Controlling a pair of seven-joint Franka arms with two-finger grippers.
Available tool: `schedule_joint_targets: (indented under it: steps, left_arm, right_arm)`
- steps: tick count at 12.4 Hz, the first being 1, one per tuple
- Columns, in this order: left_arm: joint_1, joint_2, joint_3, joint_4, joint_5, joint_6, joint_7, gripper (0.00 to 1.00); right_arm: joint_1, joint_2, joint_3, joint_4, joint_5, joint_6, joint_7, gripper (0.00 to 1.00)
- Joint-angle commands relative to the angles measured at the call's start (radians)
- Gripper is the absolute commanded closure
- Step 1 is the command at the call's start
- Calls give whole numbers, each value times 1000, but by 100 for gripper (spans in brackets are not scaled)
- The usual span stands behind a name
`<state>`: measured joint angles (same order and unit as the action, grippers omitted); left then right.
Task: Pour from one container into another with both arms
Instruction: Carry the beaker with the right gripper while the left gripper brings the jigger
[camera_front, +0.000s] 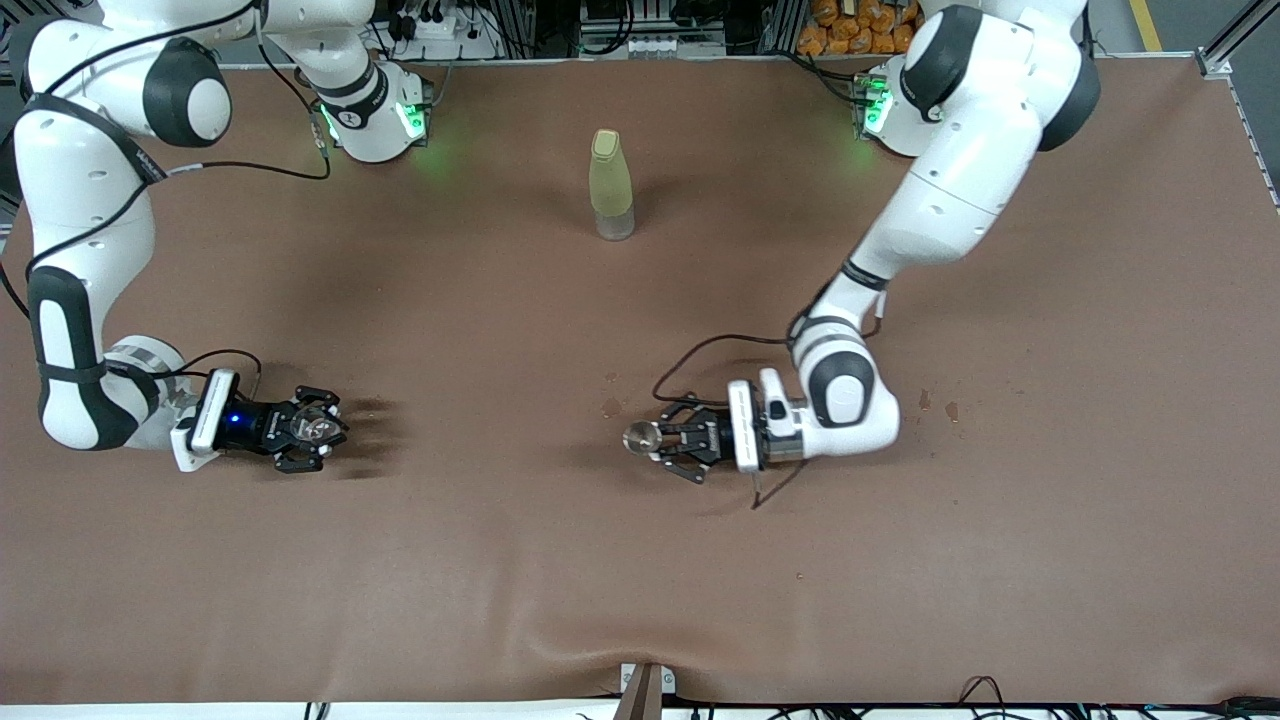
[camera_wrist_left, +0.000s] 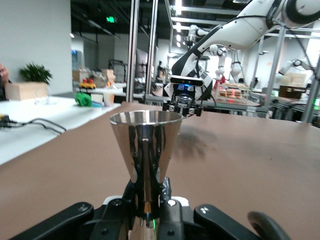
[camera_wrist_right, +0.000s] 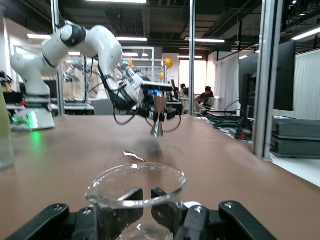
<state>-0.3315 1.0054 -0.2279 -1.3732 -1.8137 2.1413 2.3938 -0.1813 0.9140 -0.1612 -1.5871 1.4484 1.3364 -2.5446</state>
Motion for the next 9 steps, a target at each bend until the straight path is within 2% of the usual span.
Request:
schedule_joint_targets:
  steps: [1, 5, 7, 9]
  left_arm:
    - [-46, 2, 15, -6, -75, 47, 77, 100]
    - [-92, -4, 21, -4, -61, 100, 85, 100]
    - [-138, 2, 21, 3, -65, 156, 84, 100]
    - [-144, 1, 21, 2, -65, 160, 84, 100]
  right_arm:
    - [42, -127, -14, -128, 10, -8, 73, 100]
    - [80, -285, -21, -253, 13, 1, 187, 100]
    - [129, -358, -50, -319, 21, 1, 242, 100]
    - [181, -406, -78, -364, 35, 3, 262, 100]
